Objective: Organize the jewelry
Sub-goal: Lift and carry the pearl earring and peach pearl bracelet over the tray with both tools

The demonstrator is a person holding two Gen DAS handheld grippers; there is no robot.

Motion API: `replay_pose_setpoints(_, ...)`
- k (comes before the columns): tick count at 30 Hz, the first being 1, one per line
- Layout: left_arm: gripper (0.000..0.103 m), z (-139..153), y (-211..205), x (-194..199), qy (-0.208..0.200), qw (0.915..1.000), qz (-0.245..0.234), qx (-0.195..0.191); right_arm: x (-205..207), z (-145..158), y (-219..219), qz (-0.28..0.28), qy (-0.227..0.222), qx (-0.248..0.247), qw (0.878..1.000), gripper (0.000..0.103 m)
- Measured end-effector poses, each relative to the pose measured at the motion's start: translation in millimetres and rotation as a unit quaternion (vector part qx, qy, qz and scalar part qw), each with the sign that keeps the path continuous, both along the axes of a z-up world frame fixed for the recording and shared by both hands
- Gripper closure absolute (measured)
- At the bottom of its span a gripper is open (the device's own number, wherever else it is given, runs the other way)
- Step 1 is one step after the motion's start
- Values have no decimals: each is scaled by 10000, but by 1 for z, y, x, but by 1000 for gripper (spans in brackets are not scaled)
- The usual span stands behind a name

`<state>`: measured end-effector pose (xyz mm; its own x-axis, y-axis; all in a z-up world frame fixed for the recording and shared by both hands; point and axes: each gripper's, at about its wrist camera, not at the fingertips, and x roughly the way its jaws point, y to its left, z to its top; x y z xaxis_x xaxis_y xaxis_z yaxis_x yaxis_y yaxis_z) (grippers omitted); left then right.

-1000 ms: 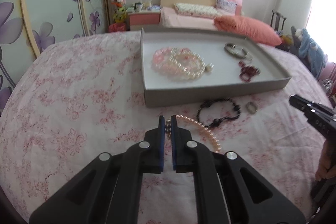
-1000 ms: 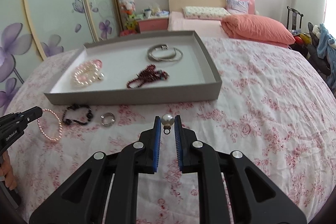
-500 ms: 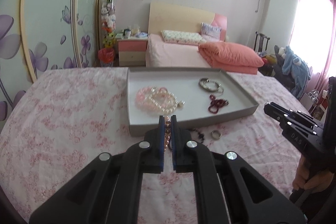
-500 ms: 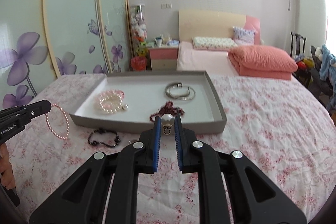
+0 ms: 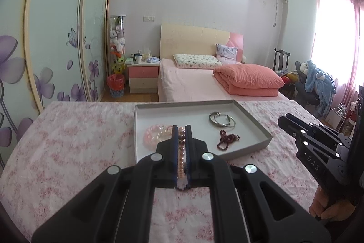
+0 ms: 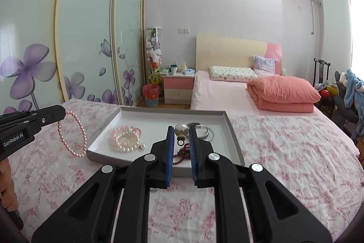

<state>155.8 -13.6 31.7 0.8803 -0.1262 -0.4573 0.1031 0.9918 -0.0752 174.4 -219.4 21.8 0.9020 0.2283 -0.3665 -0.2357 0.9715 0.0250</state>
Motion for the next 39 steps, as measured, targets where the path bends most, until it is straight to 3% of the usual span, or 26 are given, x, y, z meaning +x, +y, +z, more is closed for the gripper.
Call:
replay_pose_setpoints(26,96,2,-10,38,-77,9999,-37,99,33,8,10,-32,-166,21,9999,89)
replay_pose_setpoints(39,96,-19,-9,92,220,9997,5,112,85,-9,14,-77,155,118,9998,89)
